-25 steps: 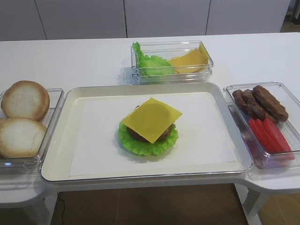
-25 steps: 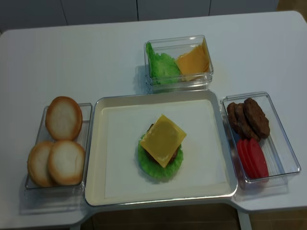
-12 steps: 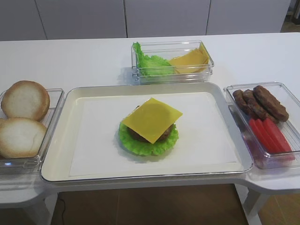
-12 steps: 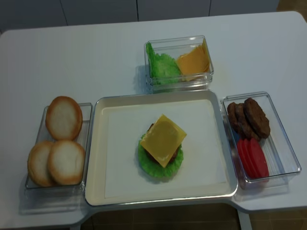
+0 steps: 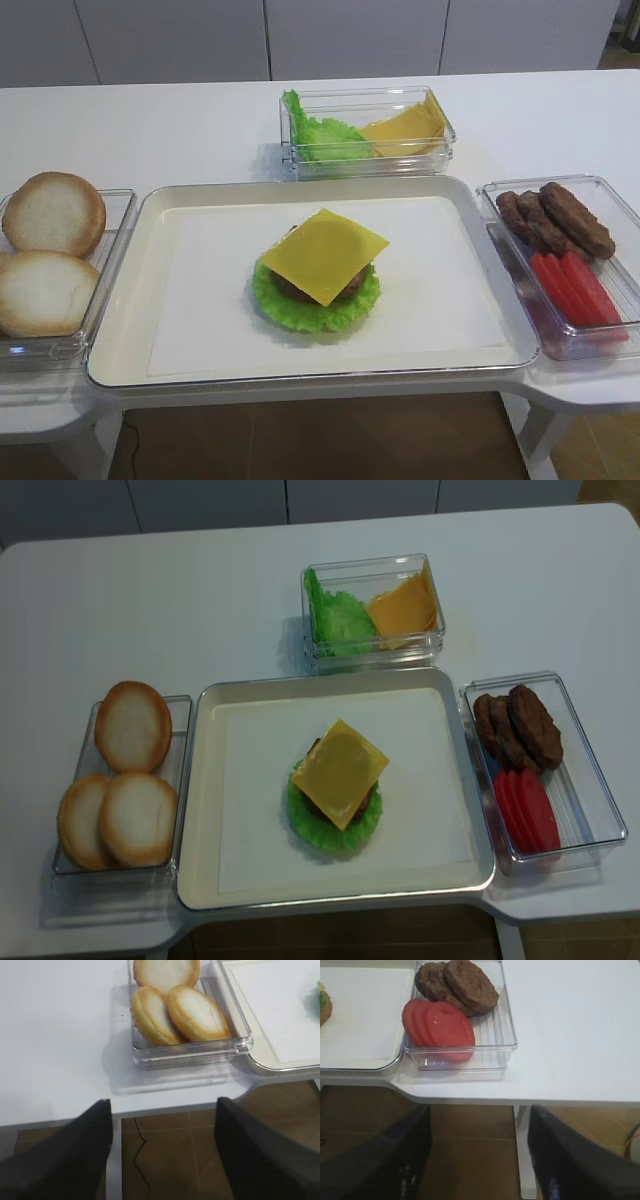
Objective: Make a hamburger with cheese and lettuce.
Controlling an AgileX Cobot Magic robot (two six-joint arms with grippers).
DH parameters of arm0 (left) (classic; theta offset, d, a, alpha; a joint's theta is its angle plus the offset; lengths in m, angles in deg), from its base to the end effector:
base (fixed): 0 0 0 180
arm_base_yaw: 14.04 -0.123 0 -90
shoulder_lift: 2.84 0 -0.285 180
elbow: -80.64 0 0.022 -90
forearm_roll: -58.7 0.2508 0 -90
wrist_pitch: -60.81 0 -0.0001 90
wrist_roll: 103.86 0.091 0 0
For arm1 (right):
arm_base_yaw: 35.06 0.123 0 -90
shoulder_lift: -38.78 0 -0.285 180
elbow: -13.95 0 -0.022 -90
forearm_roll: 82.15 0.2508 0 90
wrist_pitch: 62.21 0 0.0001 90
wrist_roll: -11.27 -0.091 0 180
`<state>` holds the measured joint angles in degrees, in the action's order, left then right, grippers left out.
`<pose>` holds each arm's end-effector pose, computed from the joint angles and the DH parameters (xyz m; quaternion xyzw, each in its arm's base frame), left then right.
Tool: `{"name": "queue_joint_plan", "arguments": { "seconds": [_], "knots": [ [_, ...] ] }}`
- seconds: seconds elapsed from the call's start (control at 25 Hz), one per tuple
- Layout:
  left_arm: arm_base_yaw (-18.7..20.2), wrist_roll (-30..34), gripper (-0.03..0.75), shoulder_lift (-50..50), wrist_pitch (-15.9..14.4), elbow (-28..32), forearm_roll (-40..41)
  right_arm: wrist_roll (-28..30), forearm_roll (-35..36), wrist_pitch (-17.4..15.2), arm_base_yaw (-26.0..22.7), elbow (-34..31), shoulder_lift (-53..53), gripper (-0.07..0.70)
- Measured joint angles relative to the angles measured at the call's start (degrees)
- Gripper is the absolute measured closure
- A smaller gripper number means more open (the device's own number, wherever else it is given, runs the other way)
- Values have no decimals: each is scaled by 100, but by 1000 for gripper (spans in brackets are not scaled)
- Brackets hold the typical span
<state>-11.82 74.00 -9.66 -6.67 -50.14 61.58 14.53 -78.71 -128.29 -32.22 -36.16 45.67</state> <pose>-0.0113 0.0047 0.2649 -0.0019 0.8807 0.0070 0.4736 -0.0087 0.0046 0.2626 -0.0491 0.8774 0.0282 0.4764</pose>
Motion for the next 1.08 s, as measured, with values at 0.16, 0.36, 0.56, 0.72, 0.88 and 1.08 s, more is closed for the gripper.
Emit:
{"name": "queue_joint_plan", "arguments": {
  "seconds": [0.16, 0.36, 0.56, 0.72, 0.88, 1.08],
  "knots": [
    [0, 0, 246, 0, 0, 0, 0, 0, 48, 0, 0, 0, 0, 171],
    [0, 0, 246, 0, 0, 0, 0, 0, 63, 0, 0, 0, 0, 171],
    [0, 0, 246, 0, 0, 0, 0, 0, 63, 0, 74, 0, 0, 171],
    [0, 0, 246, 0, 0, 0, 0, 0, 63, 0, 175, 0, 0, 171],
    [0, 0, 246, 0, 0, 0, 0, 0, 63, 0, 175, 0, 0, 171],
    [0, 0, 246, 0, 0, 0, 0, 0, 63, 0, 175, 0, 0, 171]
  ]
}}
